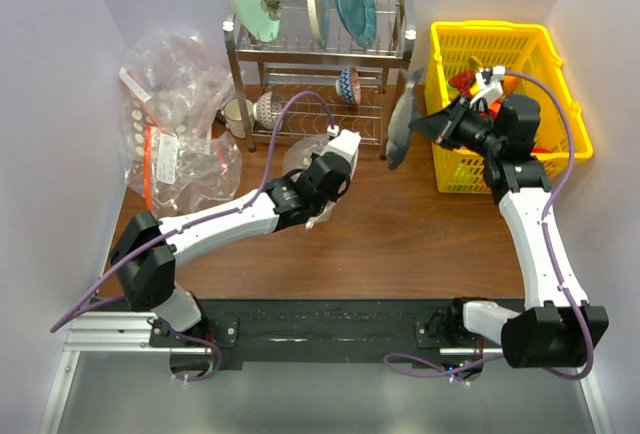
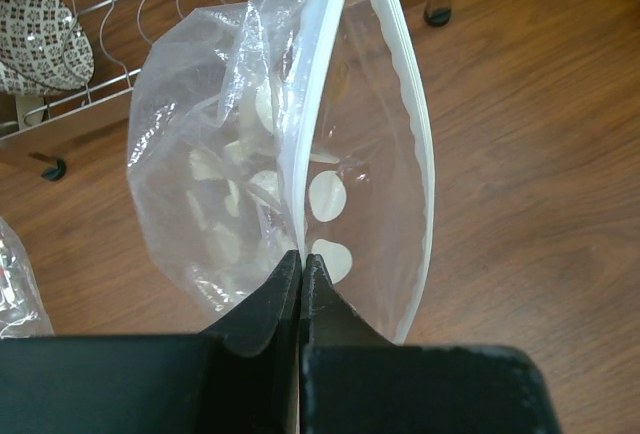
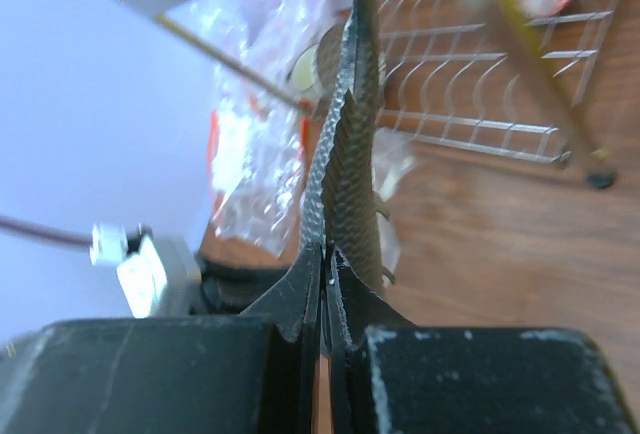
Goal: Place the food in the zip-top bag and seal the zipper
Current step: Place the fake fish in the zipper food storage bag.
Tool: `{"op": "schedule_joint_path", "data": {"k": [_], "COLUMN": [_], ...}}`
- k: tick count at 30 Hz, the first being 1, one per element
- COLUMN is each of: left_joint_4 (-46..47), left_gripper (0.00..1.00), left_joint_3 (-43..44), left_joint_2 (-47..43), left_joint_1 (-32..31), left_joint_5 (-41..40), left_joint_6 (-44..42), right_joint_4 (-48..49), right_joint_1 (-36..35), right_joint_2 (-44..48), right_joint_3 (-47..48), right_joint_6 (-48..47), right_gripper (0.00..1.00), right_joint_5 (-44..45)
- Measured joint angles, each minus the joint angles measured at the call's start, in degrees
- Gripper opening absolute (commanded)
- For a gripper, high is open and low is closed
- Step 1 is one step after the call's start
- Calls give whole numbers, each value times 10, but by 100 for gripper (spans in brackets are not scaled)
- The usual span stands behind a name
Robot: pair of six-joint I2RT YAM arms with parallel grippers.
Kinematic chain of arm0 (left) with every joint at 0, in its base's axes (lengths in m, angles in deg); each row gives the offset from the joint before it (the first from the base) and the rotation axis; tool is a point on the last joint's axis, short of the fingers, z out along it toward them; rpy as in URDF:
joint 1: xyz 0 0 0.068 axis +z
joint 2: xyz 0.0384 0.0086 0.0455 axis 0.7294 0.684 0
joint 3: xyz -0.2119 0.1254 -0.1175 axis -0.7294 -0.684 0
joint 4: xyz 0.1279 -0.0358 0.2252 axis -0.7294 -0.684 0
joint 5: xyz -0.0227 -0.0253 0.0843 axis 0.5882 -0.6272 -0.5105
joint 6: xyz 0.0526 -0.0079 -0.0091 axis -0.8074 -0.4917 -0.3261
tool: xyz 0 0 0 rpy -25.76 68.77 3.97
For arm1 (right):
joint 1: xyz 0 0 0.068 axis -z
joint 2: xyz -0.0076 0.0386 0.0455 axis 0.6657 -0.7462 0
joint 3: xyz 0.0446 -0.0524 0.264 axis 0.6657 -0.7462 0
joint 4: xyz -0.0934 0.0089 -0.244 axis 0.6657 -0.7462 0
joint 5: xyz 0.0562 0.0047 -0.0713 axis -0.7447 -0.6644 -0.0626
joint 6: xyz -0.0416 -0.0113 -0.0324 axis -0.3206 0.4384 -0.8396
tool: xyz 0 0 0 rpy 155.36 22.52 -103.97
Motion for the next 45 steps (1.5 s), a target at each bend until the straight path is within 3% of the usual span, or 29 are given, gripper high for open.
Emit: {"op": "schedule_joint_path", "data": {"k": [10,16,31,45], "left_joint_4": [-31,-38,15,41], "left_gripper": [0,0,0,0], "left_joint_3": [105,136,94,104], "left_joint_2": [25,52,52,19], "left_joint_1": [0,0,0,9], "left_joint_5": [41,83,193,282], "left_joint_6": [9,22,81,127], "right_joint_4": [40,71,128,172], "right_joint_1": [-21,-25,-40,-108], "right_joint_2": [137,156,171,168], "right_joint_3": [-112,-160,-234,-285], "right_joint_6": [16,47,123,104], "right_gripper": [0,0,0,0], "right_joint_5": [-38,-31,122,214]}}
